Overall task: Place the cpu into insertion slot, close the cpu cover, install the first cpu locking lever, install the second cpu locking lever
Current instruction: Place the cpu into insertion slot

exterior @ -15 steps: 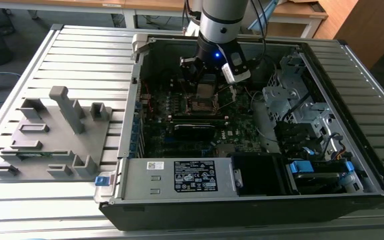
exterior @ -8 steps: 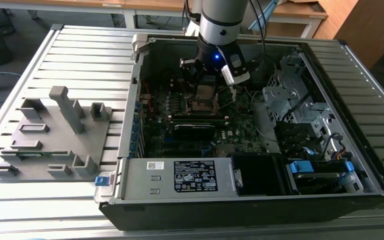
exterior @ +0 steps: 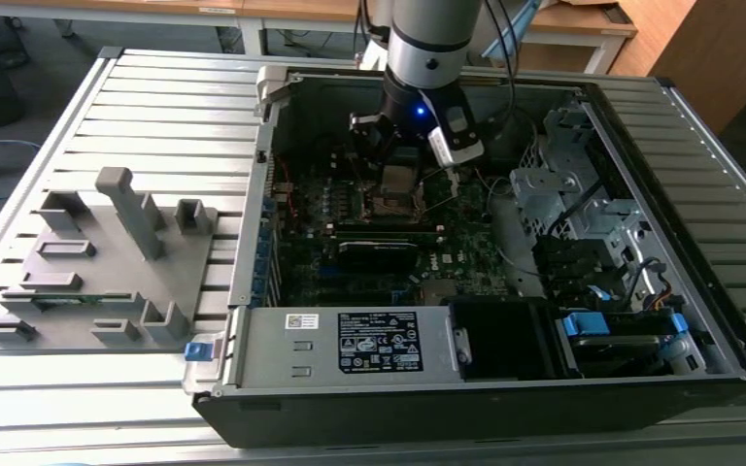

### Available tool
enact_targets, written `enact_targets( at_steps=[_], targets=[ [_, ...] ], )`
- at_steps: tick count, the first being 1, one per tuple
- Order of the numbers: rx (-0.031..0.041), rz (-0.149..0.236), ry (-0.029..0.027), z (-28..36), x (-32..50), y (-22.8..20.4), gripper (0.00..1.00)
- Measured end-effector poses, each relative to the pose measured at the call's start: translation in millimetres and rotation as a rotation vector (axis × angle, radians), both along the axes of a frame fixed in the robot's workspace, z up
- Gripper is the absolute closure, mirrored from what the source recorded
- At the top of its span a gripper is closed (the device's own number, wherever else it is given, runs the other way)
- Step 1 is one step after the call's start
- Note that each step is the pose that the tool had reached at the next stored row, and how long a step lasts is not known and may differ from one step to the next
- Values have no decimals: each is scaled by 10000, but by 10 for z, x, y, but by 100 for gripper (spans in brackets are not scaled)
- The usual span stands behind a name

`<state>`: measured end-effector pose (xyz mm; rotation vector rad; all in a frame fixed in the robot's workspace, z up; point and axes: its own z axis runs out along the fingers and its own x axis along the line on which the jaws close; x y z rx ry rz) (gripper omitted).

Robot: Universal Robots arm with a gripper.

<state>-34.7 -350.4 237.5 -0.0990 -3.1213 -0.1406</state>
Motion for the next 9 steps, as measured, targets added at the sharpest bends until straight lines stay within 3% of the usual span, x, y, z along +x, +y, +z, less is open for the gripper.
enact_targets(
  at_steps=[6,9],
  targets=[
    [-3,-1022,1,-14,0,0,46],
    [-1,-1042,0,-14,0,0,46]
  ],
)
